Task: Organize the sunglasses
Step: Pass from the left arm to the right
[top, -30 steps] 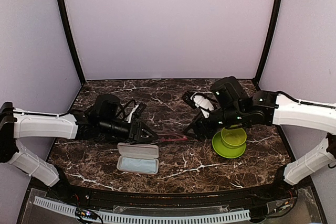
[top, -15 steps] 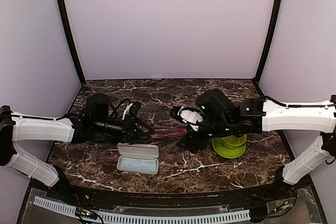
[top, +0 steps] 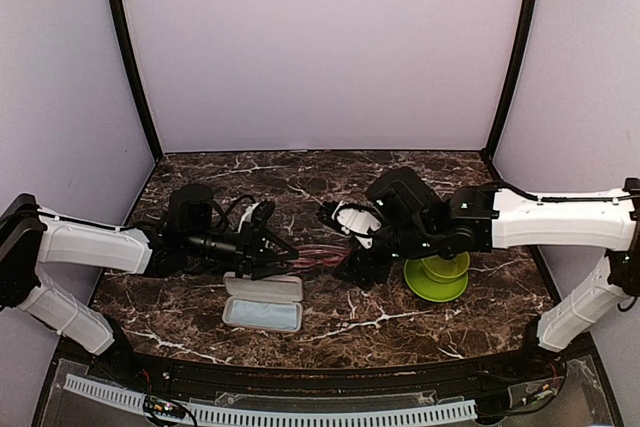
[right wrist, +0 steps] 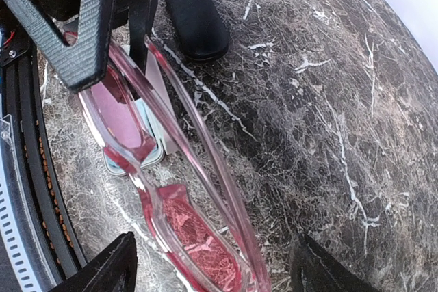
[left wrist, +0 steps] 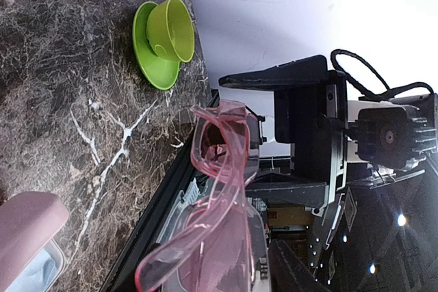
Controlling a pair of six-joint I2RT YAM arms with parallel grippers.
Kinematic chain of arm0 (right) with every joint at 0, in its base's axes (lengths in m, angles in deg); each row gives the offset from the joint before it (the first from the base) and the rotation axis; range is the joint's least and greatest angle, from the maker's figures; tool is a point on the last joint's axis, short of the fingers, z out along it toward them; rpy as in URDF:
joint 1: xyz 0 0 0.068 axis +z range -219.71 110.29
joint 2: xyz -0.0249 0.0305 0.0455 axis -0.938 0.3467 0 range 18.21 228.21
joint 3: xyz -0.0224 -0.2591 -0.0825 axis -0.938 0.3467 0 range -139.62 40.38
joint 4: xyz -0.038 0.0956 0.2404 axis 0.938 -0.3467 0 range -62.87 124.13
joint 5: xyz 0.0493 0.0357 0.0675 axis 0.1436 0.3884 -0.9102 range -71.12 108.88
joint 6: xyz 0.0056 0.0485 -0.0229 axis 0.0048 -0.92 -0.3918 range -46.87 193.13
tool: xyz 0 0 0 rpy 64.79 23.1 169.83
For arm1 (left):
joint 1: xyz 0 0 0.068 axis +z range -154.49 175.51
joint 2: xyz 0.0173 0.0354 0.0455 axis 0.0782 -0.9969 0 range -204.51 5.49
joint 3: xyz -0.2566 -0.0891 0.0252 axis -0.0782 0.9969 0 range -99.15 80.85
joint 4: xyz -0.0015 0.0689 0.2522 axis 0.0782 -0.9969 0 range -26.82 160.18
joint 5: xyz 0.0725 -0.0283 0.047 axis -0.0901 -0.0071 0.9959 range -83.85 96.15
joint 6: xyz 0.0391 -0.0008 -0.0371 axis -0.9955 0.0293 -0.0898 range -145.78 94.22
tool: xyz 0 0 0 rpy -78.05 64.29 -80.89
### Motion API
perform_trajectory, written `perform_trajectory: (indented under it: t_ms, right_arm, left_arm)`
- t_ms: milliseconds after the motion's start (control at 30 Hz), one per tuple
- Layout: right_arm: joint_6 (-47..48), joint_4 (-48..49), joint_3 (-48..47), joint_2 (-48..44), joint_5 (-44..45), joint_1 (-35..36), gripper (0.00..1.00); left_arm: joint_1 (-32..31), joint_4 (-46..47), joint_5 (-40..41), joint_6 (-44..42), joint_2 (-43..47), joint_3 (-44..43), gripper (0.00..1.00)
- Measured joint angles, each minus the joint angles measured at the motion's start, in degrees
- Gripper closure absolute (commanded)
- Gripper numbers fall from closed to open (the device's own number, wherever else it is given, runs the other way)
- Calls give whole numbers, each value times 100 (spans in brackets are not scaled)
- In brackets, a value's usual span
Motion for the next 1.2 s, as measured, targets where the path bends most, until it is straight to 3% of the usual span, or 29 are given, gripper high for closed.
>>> perform_trajectory:
  t_ms: [667,967,1200]
  right_arm:
    - [581,-365,-994,863,-175,129,49]
    - [678,-514,-1014,1008,-190,153,52]
    - [734,-522,-1078,1008,-186,195,45]
  left_arm:
    - [2,26,-136,35,-199,0,83]
    - [2,55,-203,50,-201,0,84]
    - [2,92,-219,50,-234,0,84]
